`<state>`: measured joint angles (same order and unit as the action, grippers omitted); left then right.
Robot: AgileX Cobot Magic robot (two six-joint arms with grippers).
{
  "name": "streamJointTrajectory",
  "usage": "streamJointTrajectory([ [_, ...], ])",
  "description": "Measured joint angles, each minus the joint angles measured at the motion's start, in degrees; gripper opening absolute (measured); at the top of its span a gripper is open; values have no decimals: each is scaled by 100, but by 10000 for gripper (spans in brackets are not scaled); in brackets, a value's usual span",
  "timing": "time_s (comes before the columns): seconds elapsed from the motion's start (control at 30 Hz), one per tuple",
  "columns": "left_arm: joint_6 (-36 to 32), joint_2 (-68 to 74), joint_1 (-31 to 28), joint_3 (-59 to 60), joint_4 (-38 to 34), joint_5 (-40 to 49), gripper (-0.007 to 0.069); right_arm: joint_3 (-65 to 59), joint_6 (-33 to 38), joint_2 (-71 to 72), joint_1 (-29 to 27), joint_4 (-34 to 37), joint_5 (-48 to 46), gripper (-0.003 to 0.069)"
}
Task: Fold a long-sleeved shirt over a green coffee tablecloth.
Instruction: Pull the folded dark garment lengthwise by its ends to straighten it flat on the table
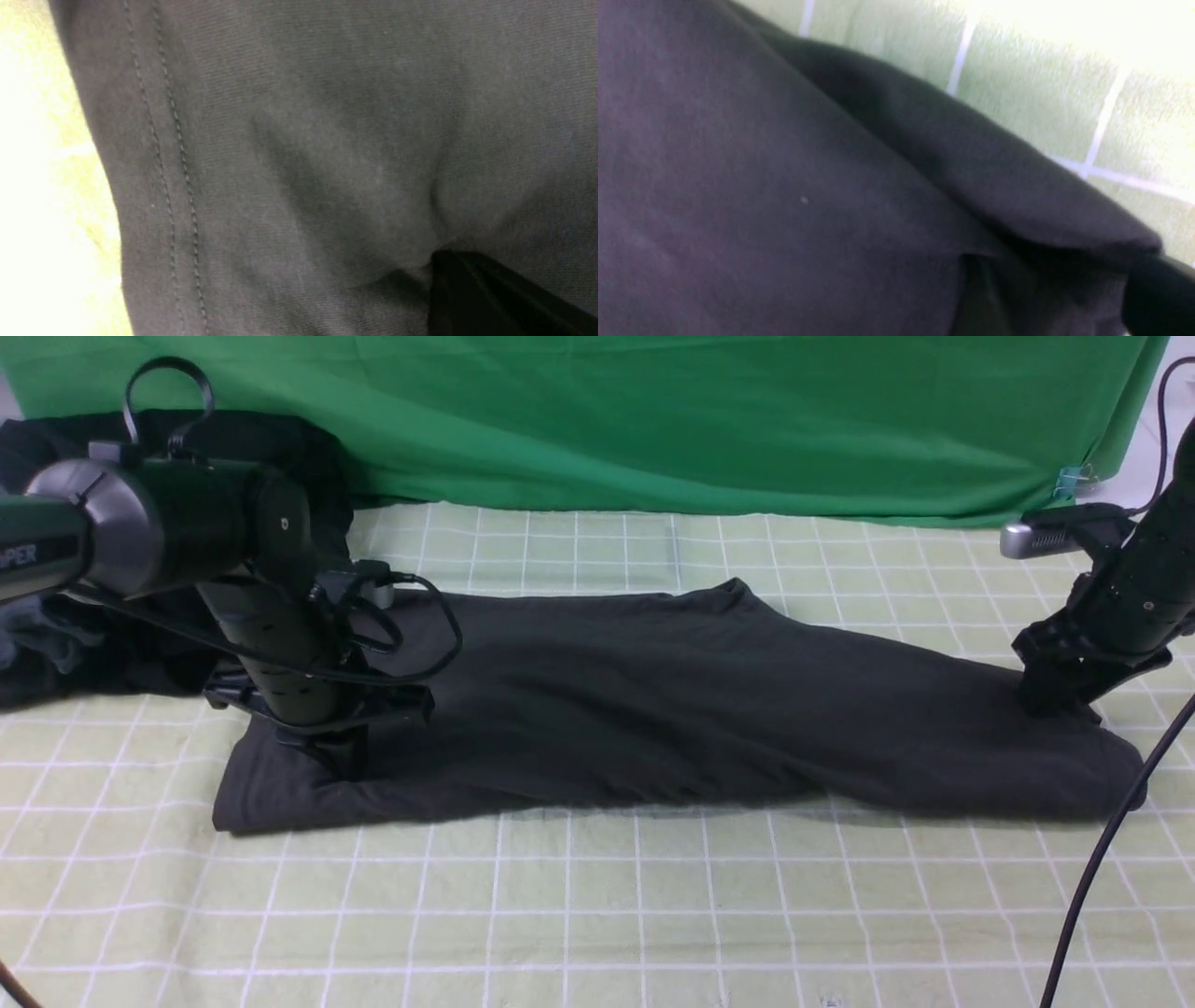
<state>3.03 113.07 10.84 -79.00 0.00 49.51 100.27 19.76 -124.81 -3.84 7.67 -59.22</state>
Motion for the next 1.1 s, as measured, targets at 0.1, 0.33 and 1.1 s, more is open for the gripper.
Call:
streamJointTrajectory([
  [0.1,0,0,0,0,0,0,-4,0,12,0,0,6,-1,270],
  [0.33,0,0,-4,0,-30,0,-4,0,-92,-17,0,17,-149,288],
  [1.1,-18,0,-4,0,-30,12,-4,436,-108,-164,0,-43,-560,17],
])
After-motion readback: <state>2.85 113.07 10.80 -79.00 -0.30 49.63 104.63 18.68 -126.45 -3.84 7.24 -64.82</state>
